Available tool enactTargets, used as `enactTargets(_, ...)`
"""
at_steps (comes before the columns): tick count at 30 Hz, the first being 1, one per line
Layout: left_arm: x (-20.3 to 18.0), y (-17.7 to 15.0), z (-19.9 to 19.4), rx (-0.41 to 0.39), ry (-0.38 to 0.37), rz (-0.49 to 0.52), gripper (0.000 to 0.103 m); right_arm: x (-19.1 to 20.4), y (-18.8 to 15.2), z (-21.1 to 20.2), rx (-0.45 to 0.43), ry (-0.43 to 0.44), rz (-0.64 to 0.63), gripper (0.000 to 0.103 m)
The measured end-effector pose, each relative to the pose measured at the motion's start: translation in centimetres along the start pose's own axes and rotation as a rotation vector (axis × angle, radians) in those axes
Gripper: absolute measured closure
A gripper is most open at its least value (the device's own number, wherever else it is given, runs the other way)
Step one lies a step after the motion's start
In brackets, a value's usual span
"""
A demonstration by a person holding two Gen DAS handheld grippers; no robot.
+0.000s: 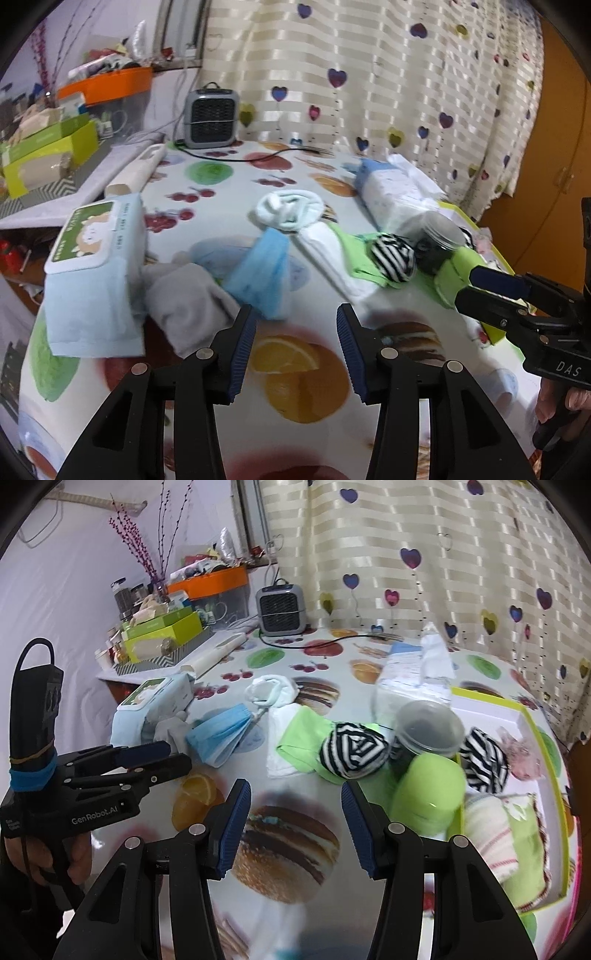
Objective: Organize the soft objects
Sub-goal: 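Withdraw both tools from the tray back over the remaining items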
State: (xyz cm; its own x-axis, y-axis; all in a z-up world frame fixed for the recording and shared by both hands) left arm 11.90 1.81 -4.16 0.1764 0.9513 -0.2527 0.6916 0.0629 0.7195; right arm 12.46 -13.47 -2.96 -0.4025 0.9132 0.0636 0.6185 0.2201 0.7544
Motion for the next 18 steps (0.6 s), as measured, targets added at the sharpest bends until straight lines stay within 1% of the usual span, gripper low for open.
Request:
enactTargets(3, 1.1, 0.6, 0.0, -0.011, 0.021, -0.014, 0.058, 0.5, 0.4, 0.9, 0.008, 0.015, -0.007, 0.051)
enactTargets(5, 1.7, 1.0, 0.4, -0.008, 0.030, -0.016, 0.055, 0.7, 0.5, 1.3, 0.012, 0.021, -0.010, 0.051)
enactTargets(9, 2.8, 1.4, 0.7, -0.005, 0.061, -0.023, 0.055, 1.2, 0.7, 2.1, 0.022, 0.034, -0.011, 0.051)
enactTargets(12, 3.1, 1.1, -0.1, -0.012, 0.077, -0.027, 0.054, 1.3, 0.9, 2.4, 0.027, 0.038, -0.015, 0.051)
enactTargets(13, 3.2, 0.9, -0.4, -0.017, 0.088, -0.023, 0.052, 1.4, 0.9, 2.5, 0.028, 0.038, -0.016, 0.051)
enactTargets(15, 3.8, 0.4, -0.7, -0.016, 0.115, -0.024, 0.051, 1.5, 1.2, 2.8, 0.029, 0.041, -0.018, 0.051)
enactTargets(18, 4.9, -0.5, -0.5, 0.000, 0.128, -0.059, 0.051, 1.9, 1.5, 3.3, 0.032, 0.049, -0.024, 0.051)
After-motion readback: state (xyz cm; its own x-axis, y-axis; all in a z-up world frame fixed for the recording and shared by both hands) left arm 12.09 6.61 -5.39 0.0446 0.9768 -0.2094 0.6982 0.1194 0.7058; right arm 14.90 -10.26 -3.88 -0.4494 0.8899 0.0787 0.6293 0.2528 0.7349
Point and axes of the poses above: each gripper's, at about its wrist camera, not at the fingertips, and z roughly the way its jaws point, x to its left, y to its top, the point moved 10 cm from there along z, roughly the way its jaws point, and after that the axes turned 7 degrees about -y, right-handed, at the moved point
